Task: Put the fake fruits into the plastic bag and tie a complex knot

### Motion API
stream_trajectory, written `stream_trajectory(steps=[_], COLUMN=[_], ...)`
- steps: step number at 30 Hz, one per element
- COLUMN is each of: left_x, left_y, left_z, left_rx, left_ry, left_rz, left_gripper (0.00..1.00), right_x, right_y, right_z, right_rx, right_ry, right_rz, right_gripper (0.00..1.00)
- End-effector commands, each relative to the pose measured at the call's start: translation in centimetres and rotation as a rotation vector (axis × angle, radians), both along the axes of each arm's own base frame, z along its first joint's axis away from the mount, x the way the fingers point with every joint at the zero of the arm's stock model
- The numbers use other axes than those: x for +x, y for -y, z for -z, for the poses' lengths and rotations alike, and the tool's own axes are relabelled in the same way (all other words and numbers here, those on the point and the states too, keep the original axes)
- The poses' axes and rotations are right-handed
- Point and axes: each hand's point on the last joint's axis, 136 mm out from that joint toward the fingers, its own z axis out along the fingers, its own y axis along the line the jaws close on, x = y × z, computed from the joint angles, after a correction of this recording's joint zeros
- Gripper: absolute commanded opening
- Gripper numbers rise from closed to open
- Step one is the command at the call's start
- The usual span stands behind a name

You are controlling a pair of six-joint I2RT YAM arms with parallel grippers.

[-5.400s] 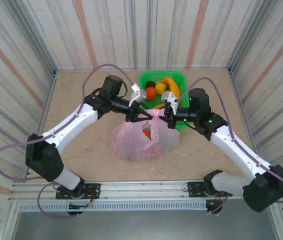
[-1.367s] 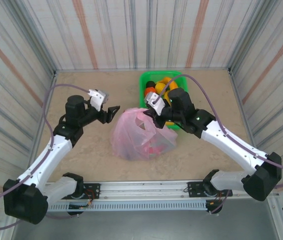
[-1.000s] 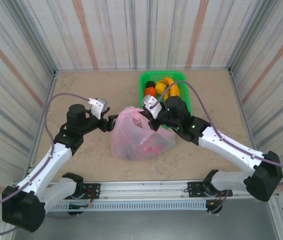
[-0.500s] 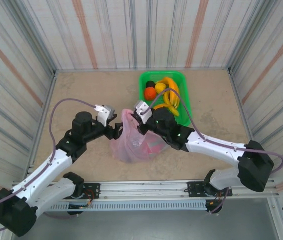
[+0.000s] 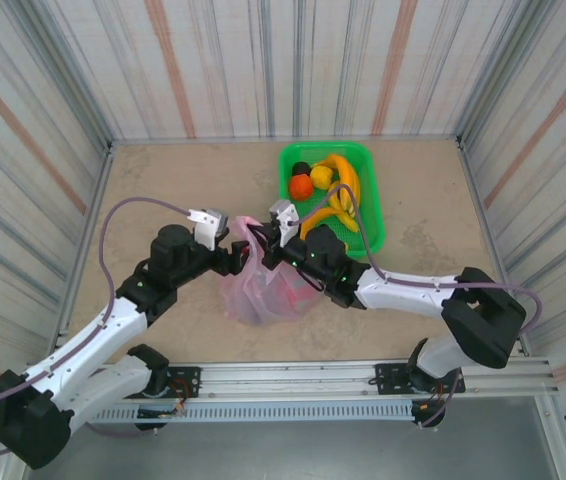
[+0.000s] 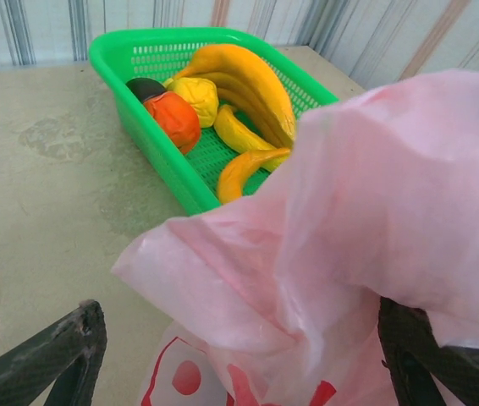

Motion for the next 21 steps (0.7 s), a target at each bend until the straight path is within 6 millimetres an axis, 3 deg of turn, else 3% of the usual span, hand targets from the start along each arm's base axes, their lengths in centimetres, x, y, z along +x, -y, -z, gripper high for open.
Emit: stream_trajectory(steps=[1, 10, 21], left_x=[0.2, 0.4, 0.1], left_y=[-0.4, -0.6, -2.5], left_z=[0.6, 1.0, 0.7], left_rx=[0.004, 0.0, 0.054], left_ry=[-0.016, -0.008, 0.009], left_rz=[-0.053, -0.091, -0.159], left_gripper=[0.86, 0.87, 0.94], right_x=[-1.1, -1.2, -0.9], right_y=[-0.8, -1.8, -1.7], right_z=[-2.7, -2.0, -0.4], right_rx=[0.212, 0.308, 0.274], right_ry=[-0.018, -0.059, -0.056], right_rz=[-0.073, -0.105, -0.086], right_gripper=[0.0, 0.0, 0.0])
